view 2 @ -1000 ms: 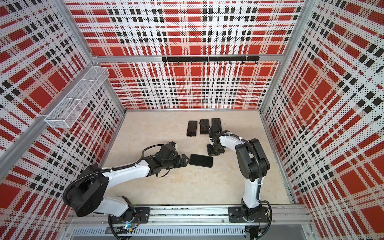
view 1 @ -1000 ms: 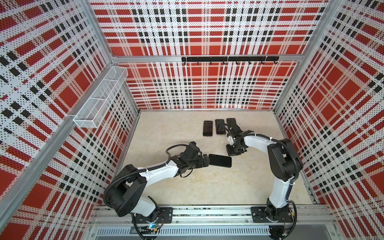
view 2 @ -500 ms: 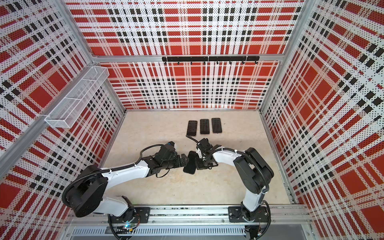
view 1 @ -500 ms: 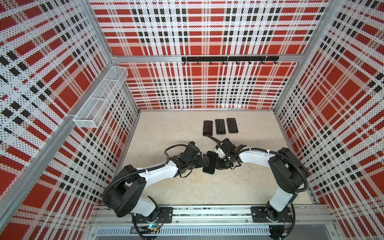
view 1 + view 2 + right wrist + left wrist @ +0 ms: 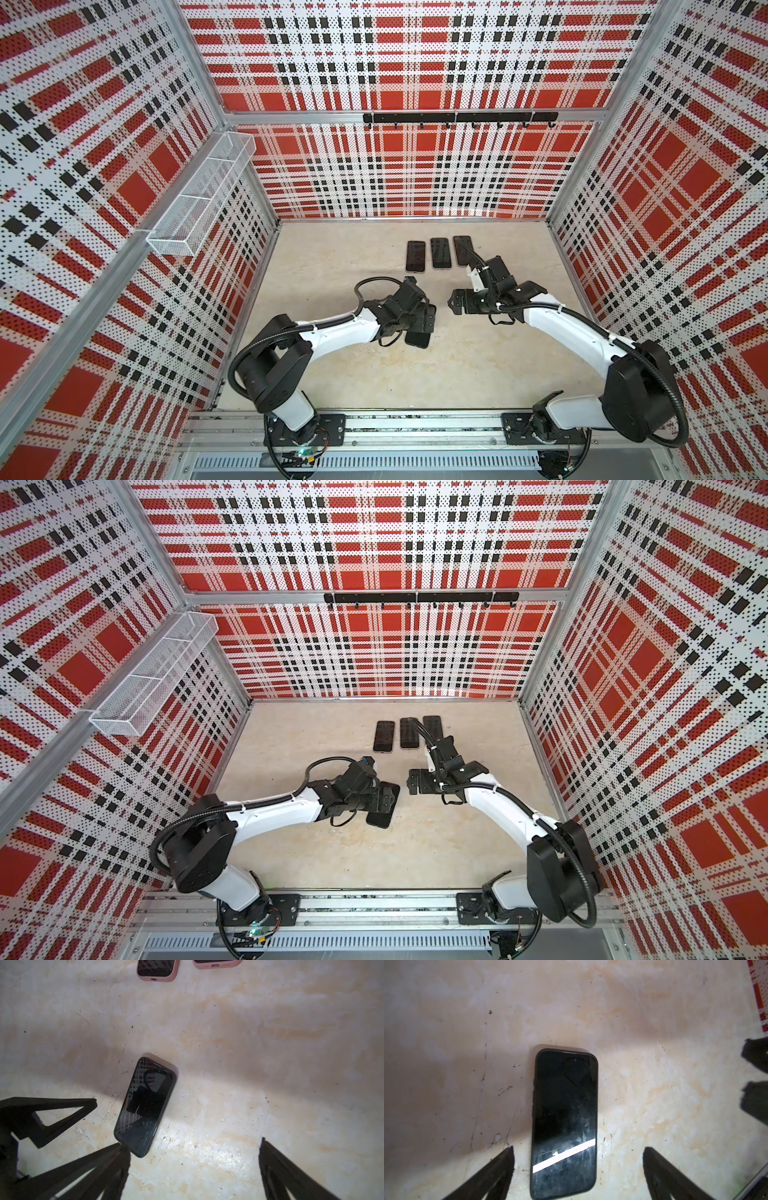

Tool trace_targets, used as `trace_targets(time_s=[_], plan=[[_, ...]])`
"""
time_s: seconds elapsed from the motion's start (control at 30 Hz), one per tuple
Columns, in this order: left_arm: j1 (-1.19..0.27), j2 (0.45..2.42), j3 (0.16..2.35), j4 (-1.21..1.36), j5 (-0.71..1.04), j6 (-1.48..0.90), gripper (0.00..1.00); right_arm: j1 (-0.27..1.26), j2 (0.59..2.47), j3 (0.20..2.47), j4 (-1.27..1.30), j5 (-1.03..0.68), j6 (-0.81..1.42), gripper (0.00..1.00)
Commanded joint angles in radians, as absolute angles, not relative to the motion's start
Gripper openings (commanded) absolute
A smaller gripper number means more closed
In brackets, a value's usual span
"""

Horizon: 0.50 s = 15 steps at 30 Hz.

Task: Put the phone into the phone case
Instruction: 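Grasp the cased black phone with the left gripper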

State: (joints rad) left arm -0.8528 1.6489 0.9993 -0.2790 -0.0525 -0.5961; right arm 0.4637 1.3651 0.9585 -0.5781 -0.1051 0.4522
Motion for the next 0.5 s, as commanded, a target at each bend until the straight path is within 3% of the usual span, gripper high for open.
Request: trace_targets(time_s=[0.0,0.47], plan=[[-0.869,1.713,1.062,-0.387,-0.080,-0.518,0.98,0.437,1.339,0.969,-0.655,-0.070,0.401,1.00],[-0.901,1.881,1.193,-0.505,-0.104,-0.504,0.98,0.334,1.299,0.873,-0.592,-0.155,0.350,1.00]])
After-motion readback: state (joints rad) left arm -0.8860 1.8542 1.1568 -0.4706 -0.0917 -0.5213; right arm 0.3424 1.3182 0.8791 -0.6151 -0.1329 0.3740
